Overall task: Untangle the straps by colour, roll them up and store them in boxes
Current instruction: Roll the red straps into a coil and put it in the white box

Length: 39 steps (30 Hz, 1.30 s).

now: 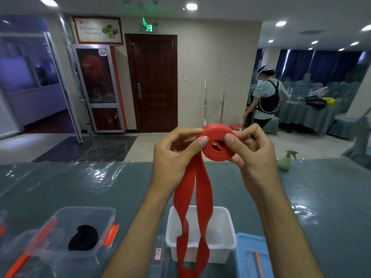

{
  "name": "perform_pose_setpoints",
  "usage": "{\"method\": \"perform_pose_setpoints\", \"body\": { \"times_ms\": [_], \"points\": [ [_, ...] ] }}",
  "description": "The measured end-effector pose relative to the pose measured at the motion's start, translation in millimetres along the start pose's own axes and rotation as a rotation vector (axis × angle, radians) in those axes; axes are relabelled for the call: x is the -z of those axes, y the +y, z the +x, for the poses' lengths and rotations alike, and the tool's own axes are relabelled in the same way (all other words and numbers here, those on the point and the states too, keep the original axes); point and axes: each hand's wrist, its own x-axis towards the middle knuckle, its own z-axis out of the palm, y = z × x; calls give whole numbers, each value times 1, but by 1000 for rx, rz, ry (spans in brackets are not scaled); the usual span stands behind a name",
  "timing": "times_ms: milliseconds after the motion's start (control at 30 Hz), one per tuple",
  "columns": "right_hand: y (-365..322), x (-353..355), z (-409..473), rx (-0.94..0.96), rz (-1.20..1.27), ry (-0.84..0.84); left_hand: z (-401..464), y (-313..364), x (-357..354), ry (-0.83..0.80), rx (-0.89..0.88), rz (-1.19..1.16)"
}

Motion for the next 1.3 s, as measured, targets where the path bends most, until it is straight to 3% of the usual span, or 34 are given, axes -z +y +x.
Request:
{"method": "perform_pose_setpoints", "body": {
  "times_ms": [167,300,467,633,733,867,1000,1200,1300],
  "points": [
    [21,4,-17,-31,78,45,-14,-14,3,-85,154,-39],
    [38,11,-33,-184,-4,-17,-30,-29,9,2,130,10],
    [52,15,-48,-142,-23,25,-59,-41,18,-10,341,-63],
    [62,22,-63,-272,-39,-67,-73,-45,23,49,296,-26],
    [60,26,-63,-249,-74,-46,-82,-50,20,75,390,-71],
    [67,27,-72,-245,-74,4,-86,-52,27,15,488,-104],
    [67,28,-81,-330,-41,-73,-87,-49,33,-53,451,-24],
    [68,28,-82,-286,-61,-41,-79,-44,39,-190,492,115],
    [72,25,-85,-320,7,-56,-73,-44,41,-210,433,173]
  ]
}}
